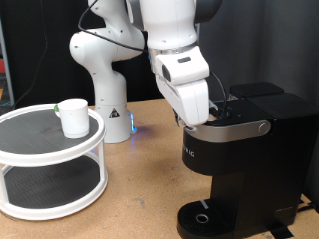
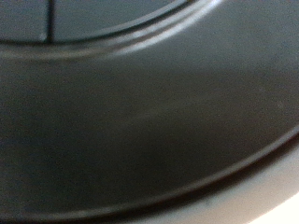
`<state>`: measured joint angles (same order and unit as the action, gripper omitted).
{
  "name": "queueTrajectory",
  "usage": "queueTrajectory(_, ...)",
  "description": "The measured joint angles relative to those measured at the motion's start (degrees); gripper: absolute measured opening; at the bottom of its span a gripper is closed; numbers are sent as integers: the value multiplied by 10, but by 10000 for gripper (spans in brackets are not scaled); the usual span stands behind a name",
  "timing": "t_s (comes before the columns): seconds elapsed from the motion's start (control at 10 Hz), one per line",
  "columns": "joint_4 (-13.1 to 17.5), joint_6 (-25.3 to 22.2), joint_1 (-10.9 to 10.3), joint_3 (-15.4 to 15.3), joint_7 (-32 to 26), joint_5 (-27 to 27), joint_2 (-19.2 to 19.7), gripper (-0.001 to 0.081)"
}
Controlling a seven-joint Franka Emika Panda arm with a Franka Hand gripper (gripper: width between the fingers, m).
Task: Make a cup of coffee with the keurig machine
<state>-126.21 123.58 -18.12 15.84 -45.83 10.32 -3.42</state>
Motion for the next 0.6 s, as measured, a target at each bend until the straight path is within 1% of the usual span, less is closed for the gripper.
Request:
queueTrajectory(0.5, -1, 0, 0, 0, -4, 1, -1, 2)
queueTrajectory(0.6, -6, 9, 0, 1, -20, 4, -3, 2)
